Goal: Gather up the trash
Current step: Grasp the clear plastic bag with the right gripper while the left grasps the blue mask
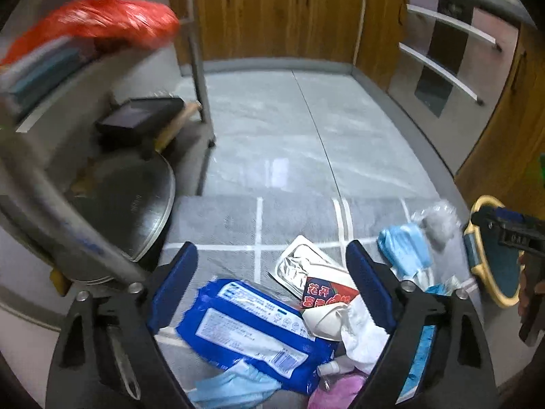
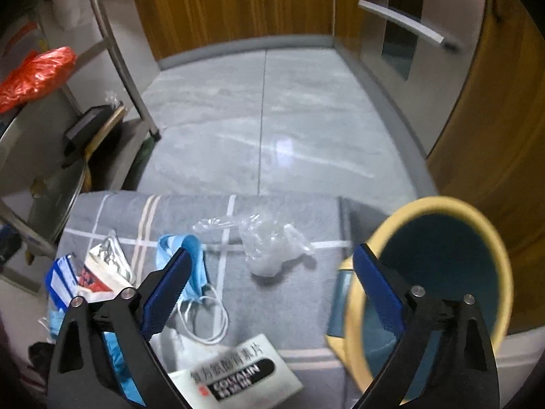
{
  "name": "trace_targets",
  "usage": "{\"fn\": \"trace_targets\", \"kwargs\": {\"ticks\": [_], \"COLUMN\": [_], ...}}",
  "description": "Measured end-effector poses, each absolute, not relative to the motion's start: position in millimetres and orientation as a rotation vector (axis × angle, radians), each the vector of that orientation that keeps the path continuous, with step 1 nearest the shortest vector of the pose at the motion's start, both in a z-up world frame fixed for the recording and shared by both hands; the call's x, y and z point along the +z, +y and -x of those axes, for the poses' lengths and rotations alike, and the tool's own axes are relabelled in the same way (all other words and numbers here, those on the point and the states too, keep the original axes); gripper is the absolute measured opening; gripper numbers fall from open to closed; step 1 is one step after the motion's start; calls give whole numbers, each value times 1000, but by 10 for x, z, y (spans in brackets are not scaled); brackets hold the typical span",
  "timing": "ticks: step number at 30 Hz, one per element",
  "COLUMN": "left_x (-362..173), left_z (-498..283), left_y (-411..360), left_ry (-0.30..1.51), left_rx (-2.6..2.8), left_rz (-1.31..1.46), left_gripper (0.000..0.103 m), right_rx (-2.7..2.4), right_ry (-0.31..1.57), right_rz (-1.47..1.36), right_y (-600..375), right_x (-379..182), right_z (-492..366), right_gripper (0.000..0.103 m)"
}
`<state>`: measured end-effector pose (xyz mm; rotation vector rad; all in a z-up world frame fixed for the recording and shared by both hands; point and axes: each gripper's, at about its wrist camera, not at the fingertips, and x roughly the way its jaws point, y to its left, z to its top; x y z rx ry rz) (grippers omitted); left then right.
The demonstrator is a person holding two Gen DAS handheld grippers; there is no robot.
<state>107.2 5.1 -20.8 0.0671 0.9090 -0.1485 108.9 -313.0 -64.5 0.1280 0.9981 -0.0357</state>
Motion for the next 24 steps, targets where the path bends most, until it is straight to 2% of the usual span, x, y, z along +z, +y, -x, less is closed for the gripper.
{"fn": "trace_targets", "kwargs": {"ticks": [1,2,6,10,14,17,20,24], "left_x": [-333,-409,-699,-735,-733,-777,-854,-959], "left_z": [-1142,-1171,-1271,-1287,-1350,-1413,-1513,-1564], "left_y": [-2,-27,-193,-534,-852,-1114,-1344,-1571], "left_ry": [933,949,1016,992,991,1013,1052,1094], "left_rx": [-159,-165,-215,-318,-397,-437,-461,-473], "left_rz": [-80,-84,-87,-137,-134,-111,-104,-124], "left_gripper": [82,79,68,68,68,66,59,59], "right_rx": [-31,-33,-1,13,8,15,24,29], "right_ry": [1017,1030,1063,1081,1093,1094,1092,1087], "right_rz": [-130,-121,-122,-107,-112,-143,-162,-178], "right_y": [-3130,-3117,-3080,-3053,-3073,-3102,-3157,-3204], "right_x": [-714,-760,-954,-1072,-1136,-1158,-1154,-1123], "right_z": [-1151,-1198,-1346,-1441,-1531,-1550,-1529,-1503], "right_gripper": [75,69,59,50,31,24,21,21]}}
